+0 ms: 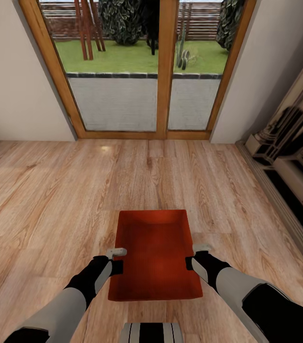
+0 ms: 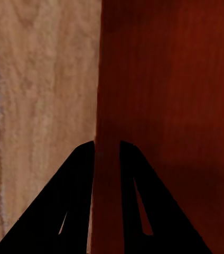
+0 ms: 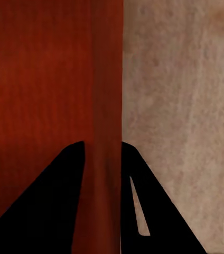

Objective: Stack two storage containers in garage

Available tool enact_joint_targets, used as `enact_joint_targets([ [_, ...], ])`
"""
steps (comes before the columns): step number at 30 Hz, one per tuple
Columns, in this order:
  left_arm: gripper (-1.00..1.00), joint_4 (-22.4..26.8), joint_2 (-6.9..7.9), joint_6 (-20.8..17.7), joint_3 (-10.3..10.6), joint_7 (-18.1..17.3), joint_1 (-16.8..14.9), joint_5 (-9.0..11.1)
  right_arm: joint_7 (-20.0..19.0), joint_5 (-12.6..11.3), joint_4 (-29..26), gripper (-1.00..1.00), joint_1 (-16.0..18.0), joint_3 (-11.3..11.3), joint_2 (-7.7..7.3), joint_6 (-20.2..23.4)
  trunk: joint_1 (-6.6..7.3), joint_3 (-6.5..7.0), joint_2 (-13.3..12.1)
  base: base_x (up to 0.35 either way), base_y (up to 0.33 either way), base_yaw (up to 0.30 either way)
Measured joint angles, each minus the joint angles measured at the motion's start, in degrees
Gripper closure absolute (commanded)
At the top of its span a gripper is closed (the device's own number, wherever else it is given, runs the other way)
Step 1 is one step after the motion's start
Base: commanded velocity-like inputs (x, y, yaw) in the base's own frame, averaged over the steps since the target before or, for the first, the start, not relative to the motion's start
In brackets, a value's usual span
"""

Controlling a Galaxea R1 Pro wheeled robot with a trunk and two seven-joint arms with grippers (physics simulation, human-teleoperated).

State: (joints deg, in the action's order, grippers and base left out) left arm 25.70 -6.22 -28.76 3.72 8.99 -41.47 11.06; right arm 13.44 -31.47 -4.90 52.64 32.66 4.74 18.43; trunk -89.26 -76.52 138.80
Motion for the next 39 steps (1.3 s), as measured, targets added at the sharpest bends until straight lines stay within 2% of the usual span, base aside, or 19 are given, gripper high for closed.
enact_joint_targets([
  [14,1.00,0.52,-0.03,-0.32,-0.02,-0.01,0.00,-0.08,-0.09,-0.33,-0.02,1.00,0.00,-0.23,-0.10,-0.03,0.00,0.00,0.00,0.000,0.000,0.000],
  [39,1.00,0.29,-0.04,-0.33,-0.05,-0.16,-0.04,-0.12,-0.02,-1.60,0.19,1.00,-0.03,0.39,-0.14,-0.55,5.49,4.48,-10.01,0.000,0.000,0.000],
])
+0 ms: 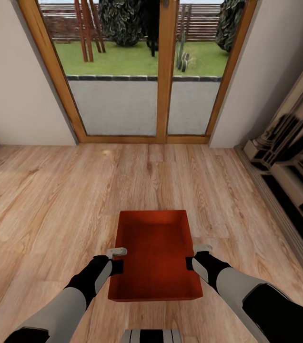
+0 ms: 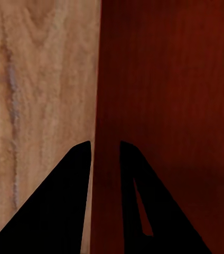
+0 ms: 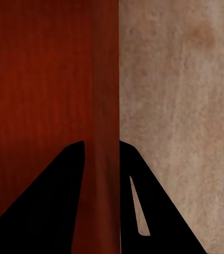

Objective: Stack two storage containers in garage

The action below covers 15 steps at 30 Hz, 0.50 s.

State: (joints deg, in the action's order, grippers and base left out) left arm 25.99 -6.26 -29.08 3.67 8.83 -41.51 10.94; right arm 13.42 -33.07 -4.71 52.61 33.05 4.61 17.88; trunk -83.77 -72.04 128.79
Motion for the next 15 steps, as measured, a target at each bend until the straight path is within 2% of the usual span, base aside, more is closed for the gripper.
enact_joint_targets([
  [15,1.00,0.01,0.04,0.02,0.01,-0.01,0.00,0.16,-0.03,0.35,-0.05,1.00,0.06,-0.16,0.02,0.11,3.30,2.69,-6.02,0.000,0.000,0.000],
])
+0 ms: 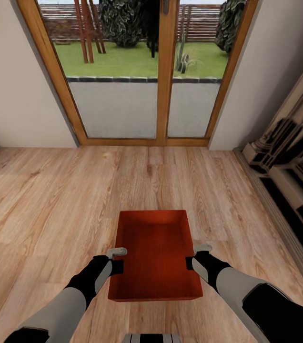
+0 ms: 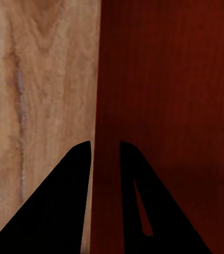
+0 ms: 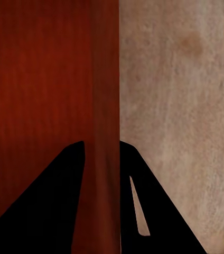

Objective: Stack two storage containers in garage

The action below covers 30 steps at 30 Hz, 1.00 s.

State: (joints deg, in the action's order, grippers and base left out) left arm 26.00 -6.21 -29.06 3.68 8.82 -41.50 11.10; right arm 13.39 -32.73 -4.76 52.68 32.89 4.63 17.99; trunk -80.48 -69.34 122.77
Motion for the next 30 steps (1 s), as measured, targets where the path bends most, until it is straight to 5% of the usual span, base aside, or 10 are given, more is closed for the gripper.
enact_joint_targets([
  [30,1.00,0.00,0.03,0.01,0.03,0.00,0.00,0.07,-0.02,0.15,0.00,1.00,0.00,-0.12,0.01,-0.01,6.59,5.38,-12.03,0.000,0.000,0.000],
])
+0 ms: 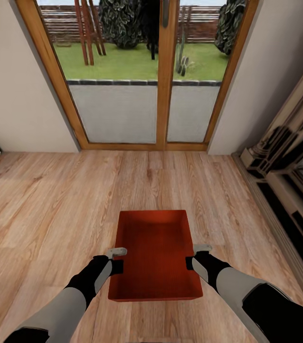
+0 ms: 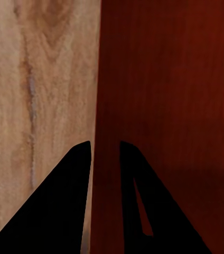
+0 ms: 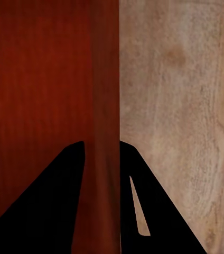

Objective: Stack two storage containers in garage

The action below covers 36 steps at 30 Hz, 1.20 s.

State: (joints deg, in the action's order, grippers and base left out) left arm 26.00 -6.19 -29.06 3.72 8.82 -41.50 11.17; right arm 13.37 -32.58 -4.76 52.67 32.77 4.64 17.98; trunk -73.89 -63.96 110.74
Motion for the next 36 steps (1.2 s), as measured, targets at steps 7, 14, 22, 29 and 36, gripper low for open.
enact_joint_targets([
  [7,1.00,0.01,-0.05,-0.01,-0.05,0.02,0.00,-0.11,-0.06,0.00,0.01,1.00,0.01,0.01,-0.03,0.00,1.54,1.26,-2.81,0.000,0.000,0.000],
  [14,1.00,0.01,-0.08,-0.02,-0.10,0.02,0.00,-0.18,-0.08,0.03,-0.03,1.00,0.01,0.01,-0.06,0.05,3.08,2.51,-5.62,0.000,0.000,0.000],
  [22,1.00,0.00,0.00,0.00,-0.01,0.00,0.00,0.00,-0.08,0.17,0.01,1.00,0.00,-0.19,-0.02,-0.01,4.83,3.95,-8.82,0.000,0.000,0.000],
  [29,1.00,0.01,0.02,0.00,-0.01,0.01,0.00,0.01,-0.08,0.49,0.04,1.00,0.02,-0.44,0.03,-0.01,6.37,5.21,-11.63,0.000,0.000,0.000],
  [36,1.00,0.00,0.01,0.00,-0.01,0.00,0.00,0.01,-0.09,0.33,0.02,1.00,0.01,-0.30,0.00,0.01,7.91,6.46,-14.44,0.000,0.000,0.000],
])
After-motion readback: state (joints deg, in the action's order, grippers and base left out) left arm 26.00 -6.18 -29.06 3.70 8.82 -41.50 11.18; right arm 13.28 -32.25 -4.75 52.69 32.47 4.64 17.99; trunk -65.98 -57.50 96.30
